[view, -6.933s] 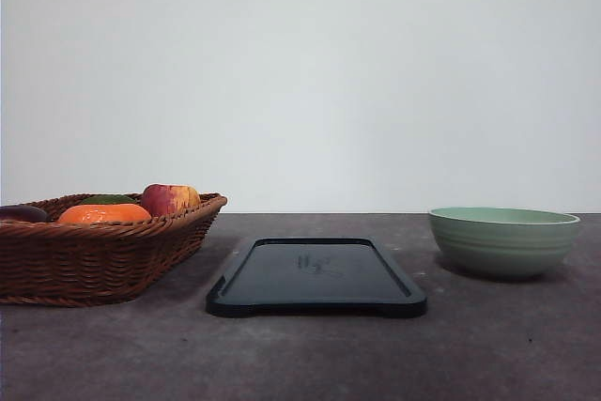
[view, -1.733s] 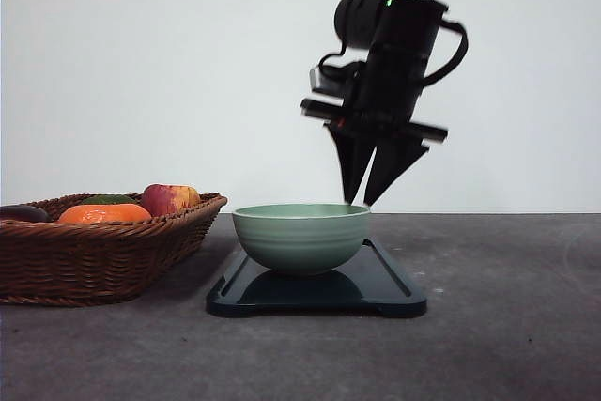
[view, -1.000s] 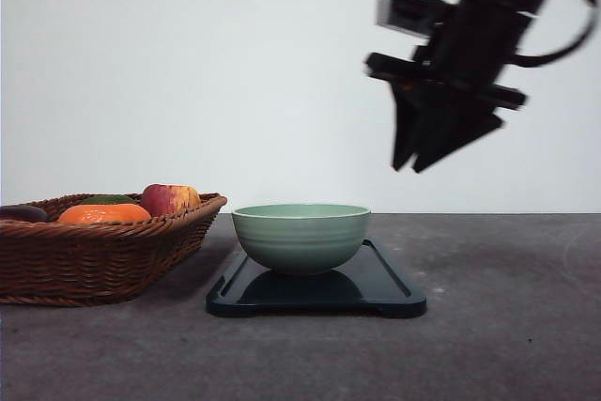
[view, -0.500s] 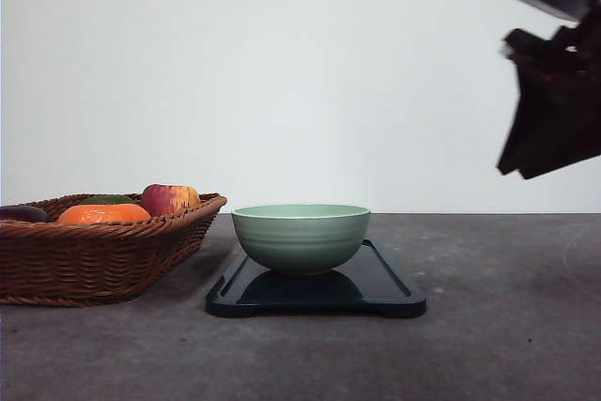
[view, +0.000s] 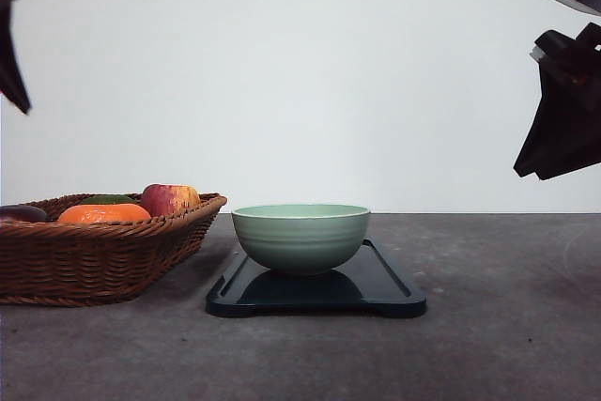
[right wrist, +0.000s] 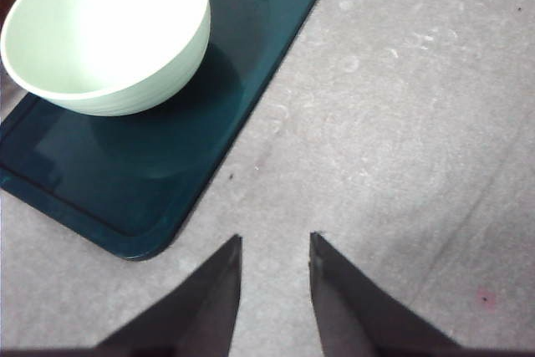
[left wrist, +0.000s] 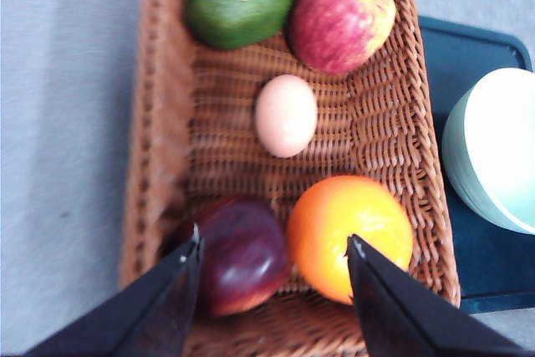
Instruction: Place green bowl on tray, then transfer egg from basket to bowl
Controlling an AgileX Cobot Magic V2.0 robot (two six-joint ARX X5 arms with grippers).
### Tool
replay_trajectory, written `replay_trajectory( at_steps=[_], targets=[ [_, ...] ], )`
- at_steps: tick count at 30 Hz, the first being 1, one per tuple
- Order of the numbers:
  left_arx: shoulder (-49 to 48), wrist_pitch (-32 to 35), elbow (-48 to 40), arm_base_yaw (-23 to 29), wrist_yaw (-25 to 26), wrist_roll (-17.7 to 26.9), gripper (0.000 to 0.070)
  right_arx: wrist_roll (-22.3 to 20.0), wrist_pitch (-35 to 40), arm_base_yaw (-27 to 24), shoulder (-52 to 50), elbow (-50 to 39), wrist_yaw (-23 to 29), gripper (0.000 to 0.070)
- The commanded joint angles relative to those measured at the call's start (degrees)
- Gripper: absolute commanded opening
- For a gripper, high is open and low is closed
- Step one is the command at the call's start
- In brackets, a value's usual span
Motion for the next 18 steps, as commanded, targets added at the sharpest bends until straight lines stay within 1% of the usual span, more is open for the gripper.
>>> replay_trajectory(
  at_steps=[1,3,5,8,11,14,18],
  targets=[
    [3.48,0.19,2.74,-0.93,-0.58,0.55,0.0348,-0.59,0.57,0.13,0.33,0.2,-0.38,0.0156],
    [7.18,-0.03,5.18,-2.38,-2.15,0.64,0.0348,-0.59,0.59,0.13,0.33,0.2,-0.9,0.0156],
    [11.1,-1.22,8.08,-3.84,-5.09,0.78,0.0348,-0.56,0.59,0.13,0.33,0.2,-1.51,0.0156],
    [17.13,-4.06,13.11,-6.13,-8.77,2.46,0.0349,-0.46,0.55,0.13,0.33,0.2,-1.54,0.0156],
    [22.59,-5.82,18.0,-8.27,-11.36,3.47,0.035,-0.44,0.55,0.13,0.33,0.2,-1.57,0.0156],
    [27.01,-5.32,21.87,-9.96,-12.6,3.92,0.0351,-0.44,0.55,0.13,0.33,0.2,-1.55,0.0156],
    [31.98,-4.35,25.44,-11.64,-12.7,3.89,0.036,-0.44,0.6,0.13,0.33,0.2,-1.55,0.0156]
  ],
)
